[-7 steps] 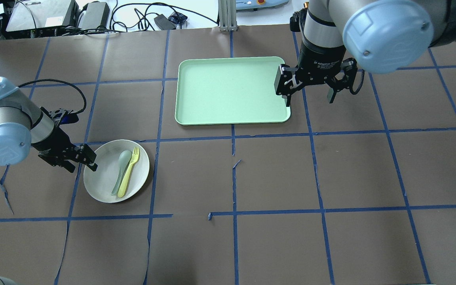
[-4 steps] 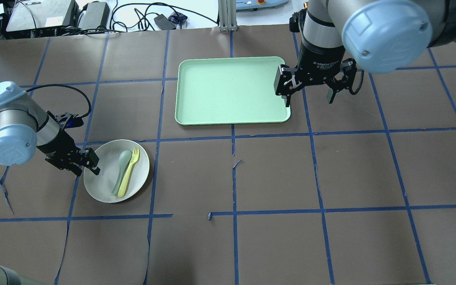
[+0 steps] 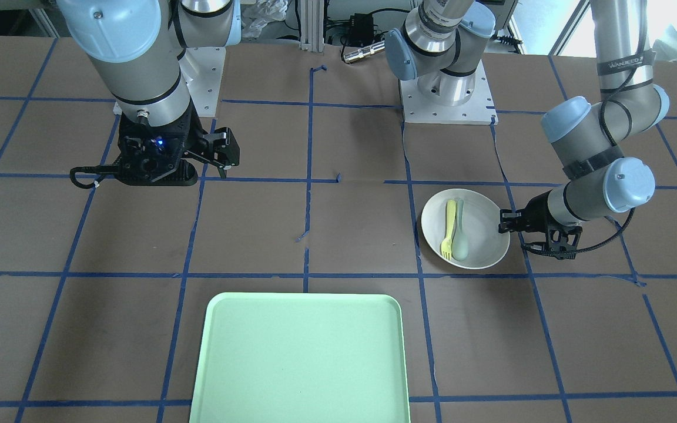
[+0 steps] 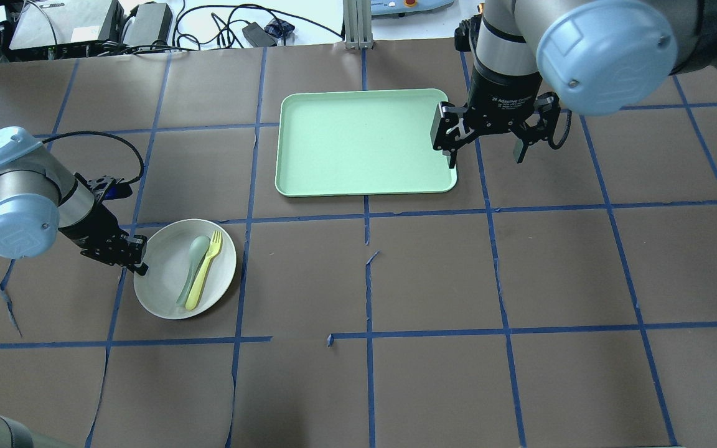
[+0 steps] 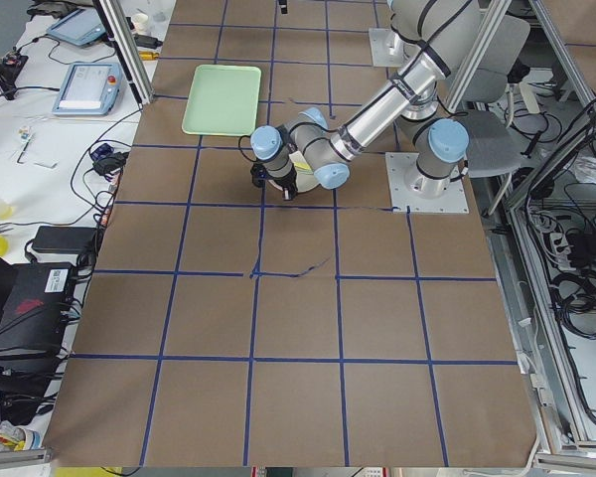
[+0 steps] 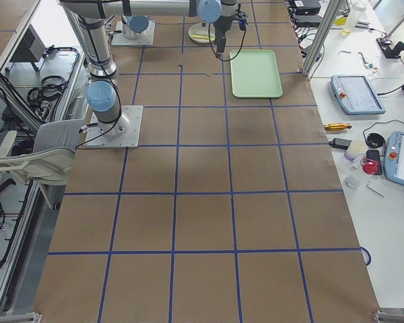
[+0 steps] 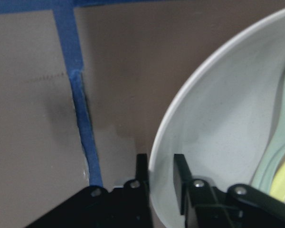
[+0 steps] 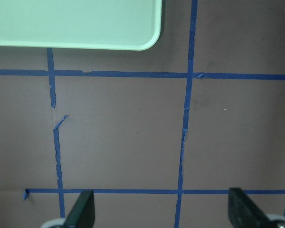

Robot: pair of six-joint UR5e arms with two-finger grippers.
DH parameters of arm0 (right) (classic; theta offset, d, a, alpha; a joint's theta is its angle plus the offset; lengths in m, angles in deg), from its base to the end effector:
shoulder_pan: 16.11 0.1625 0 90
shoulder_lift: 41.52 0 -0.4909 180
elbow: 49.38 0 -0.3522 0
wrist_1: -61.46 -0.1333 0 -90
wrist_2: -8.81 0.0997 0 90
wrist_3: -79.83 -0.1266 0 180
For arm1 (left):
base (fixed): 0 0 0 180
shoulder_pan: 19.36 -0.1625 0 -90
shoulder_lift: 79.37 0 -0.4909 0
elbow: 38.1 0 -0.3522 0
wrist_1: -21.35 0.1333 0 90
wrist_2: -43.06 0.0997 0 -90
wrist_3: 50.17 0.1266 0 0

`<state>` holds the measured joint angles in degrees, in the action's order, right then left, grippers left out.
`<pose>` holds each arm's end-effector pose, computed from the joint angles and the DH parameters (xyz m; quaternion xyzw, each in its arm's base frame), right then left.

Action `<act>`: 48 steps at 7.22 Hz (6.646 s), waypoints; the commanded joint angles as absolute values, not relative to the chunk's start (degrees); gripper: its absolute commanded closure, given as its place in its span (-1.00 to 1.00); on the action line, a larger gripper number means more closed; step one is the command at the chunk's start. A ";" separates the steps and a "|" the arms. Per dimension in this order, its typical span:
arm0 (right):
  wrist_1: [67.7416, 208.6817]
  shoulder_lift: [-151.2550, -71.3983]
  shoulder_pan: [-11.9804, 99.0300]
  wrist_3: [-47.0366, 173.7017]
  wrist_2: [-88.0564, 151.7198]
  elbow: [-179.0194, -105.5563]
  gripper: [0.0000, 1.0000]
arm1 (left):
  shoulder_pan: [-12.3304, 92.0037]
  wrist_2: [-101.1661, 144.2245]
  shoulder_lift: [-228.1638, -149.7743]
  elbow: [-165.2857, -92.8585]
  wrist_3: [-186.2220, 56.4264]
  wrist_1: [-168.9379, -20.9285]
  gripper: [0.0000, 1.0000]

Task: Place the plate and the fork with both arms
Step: 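Move the left gripper down to the rim of the white plate, then close the left gripper on the plate rim, then slide the plate with the left gripper onto the mint-green tray, then open the left gripper and lift it away from the plate, then lower the right gripper into the plate and grasp the yellow fork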

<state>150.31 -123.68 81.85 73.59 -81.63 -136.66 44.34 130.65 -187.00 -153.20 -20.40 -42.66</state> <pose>0.2007 -0.4799 0.4807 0.0152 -0.9984 -0.0538 0.0106 0.0824 -0.4796 0.2415 -0.0269 -0.9888 -0.1187 0.0868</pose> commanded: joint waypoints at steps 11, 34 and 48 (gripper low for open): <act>150.23 -123.61 81.80 73.68 -81.63 -136.66 -1.00 | 64.90 104.50 -199.30 -125.42 -53.92 -44.32 1.00; 181.95 -104.31 83.21 66.04 -77.23 -133.51 -0.30 | 72.66 134.12 -182.48 -121.77 -52.80 -74.97 -1.00; 184.51 -88.64 86.81 61.55 -77.06 -123.47 0.03 | 72.75 133.85 -181.94 -125.91 -53.68 -72.43 -1.00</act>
<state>184.32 -89.51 86.53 61.80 -77.06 -123.61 72.76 133.78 -181.96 -125.82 -53.68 -72.51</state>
